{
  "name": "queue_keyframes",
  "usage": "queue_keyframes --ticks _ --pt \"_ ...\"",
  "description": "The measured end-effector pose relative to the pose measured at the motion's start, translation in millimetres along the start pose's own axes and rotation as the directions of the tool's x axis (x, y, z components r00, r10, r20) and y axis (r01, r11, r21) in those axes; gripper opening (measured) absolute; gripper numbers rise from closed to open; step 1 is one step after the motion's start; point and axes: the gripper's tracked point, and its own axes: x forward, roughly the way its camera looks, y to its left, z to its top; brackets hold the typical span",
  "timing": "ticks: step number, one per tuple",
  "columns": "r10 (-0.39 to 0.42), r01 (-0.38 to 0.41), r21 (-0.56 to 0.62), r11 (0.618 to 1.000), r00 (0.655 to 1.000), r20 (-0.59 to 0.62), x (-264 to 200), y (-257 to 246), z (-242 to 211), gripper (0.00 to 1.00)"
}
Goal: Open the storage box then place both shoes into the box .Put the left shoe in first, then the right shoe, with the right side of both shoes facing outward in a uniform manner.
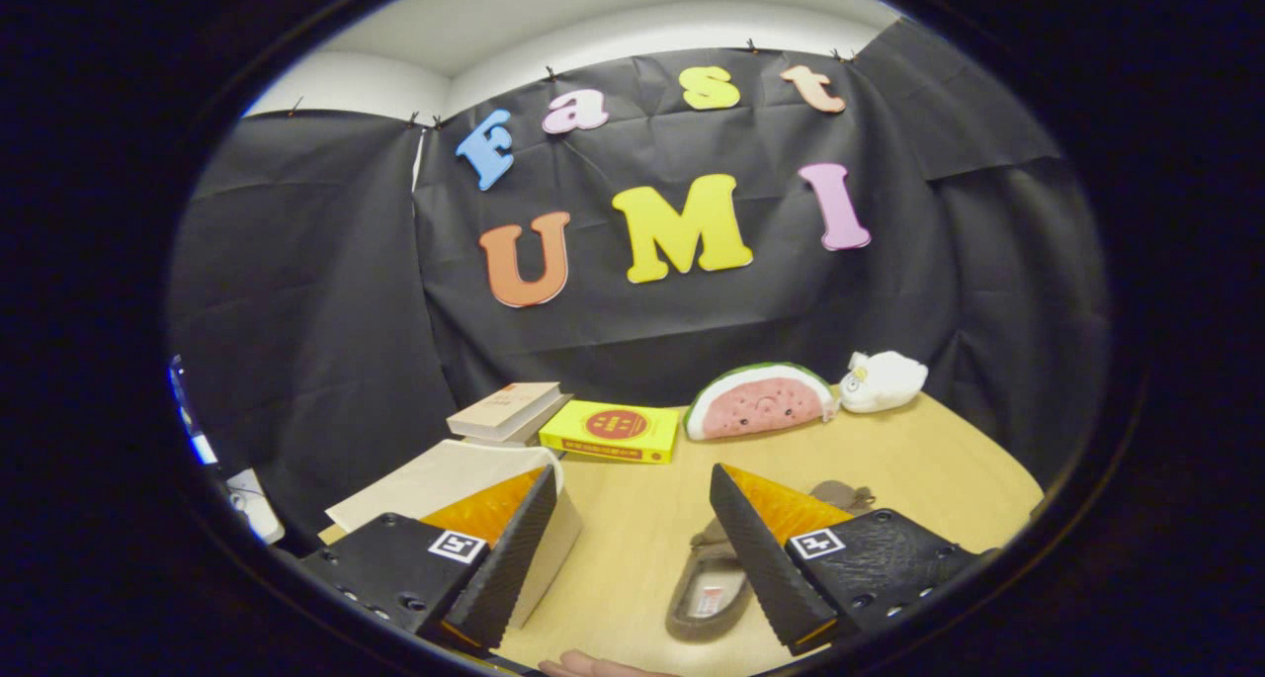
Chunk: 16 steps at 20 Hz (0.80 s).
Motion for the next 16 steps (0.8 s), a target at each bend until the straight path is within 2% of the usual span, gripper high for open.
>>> queue_keyframes --ticks 1,4,7,12,16 --pt "0.026 -0.025 0.011 1.0 0.999 -0.027 11.3 4.1 -7.2 0.95" --pt "0.182 -0.177 0.053 0.983 0.976 -0.116 42.1 35.6 -32.2 0.95" --pt "0.365 -0.337 0.158 0.928 0.909 -0.203 62.4 73.7 -57.6 0.95" --pt "0.509 -0.446 0.272 0.852 0.826 -0.241 89.9 96.3 -87.1 0.95" --pt "0.562 -0.455 0.376 0.807 0.788 -0.252 98.7 100.7 -98.6 0.95"
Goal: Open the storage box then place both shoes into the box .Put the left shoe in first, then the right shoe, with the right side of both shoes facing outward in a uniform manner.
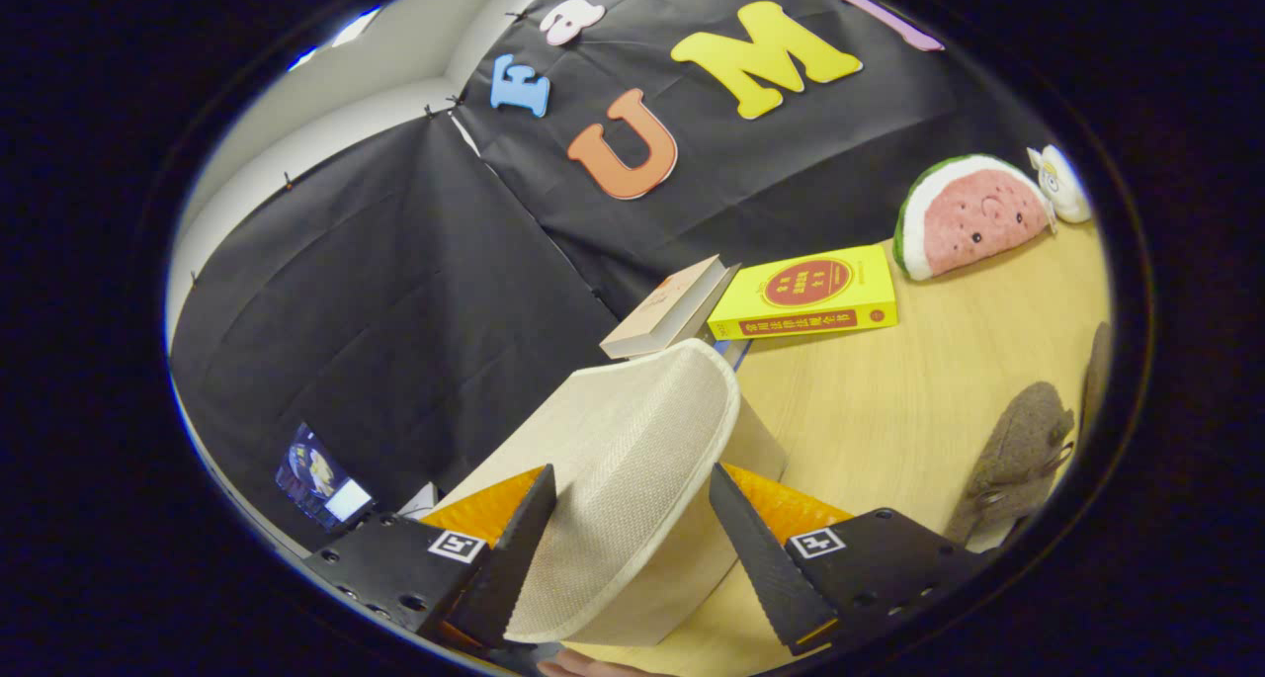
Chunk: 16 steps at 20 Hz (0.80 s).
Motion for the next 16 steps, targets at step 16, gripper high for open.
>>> queue_keyframes --ticks 16 --pt "0.0 0.032 0.273 0.962 0.993 -0.115 -7.2 -3.6 1.5 0.59"
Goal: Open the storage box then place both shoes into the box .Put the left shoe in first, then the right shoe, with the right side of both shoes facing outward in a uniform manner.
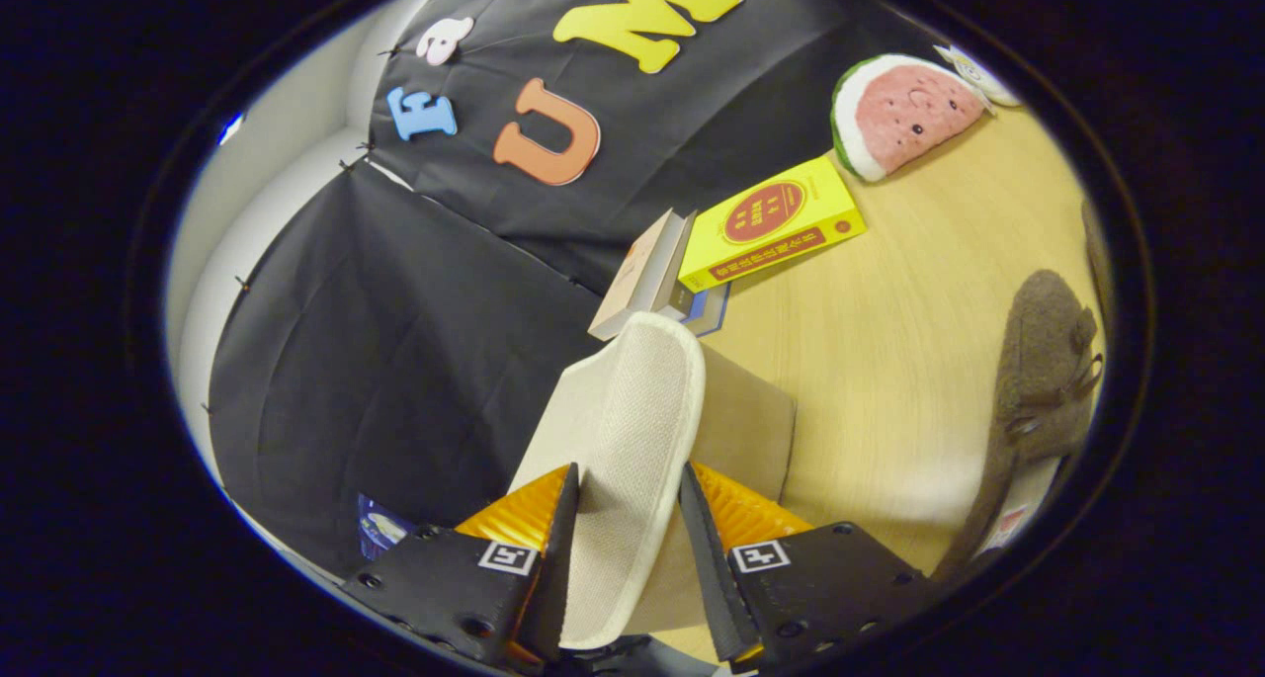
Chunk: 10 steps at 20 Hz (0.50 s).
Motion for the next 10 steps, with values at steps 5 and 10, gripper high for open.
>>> queue_keyframes --ticks 5,10 --pt "-0.052 0.052 0.001 0.999 0.999 0.0 -10.3 -5.3 6.2 0.29" --pt "-0.082 0.082 -0.007 0.997 0.997 0.013 -18.6 -4.6 10.6 0.19"
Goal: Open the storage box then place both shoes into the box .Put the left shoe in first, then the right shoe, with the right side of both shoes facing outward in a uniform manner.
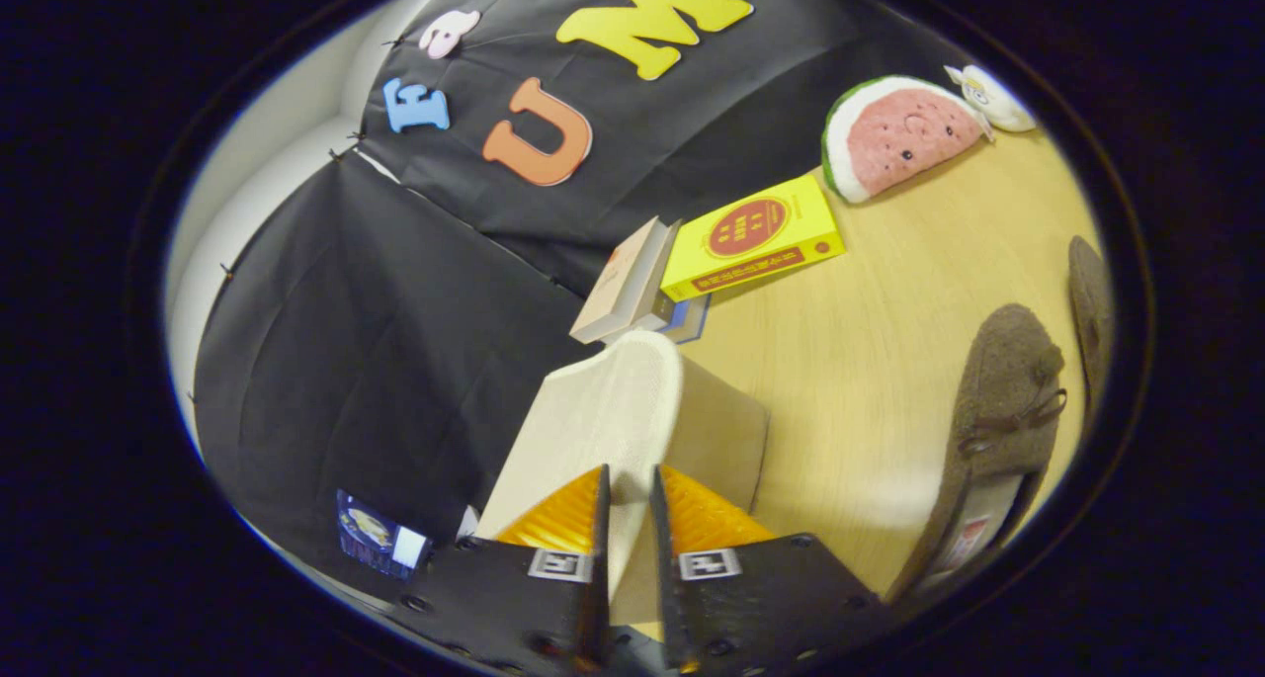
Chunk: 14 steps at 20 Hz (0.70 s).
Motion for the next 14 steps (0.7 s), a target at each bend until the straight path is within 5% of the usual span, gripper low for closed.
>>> queue_keyframes --ticks 5,14 --pt "0.136 -0.137 0.007 0.991 0.99 0.03 -18.3 40.4 17.1 0.08" --pt "0.216 -0.21 -0.114 0.971 0.975 0.049 -27.4 146.1 43.5 0.06"
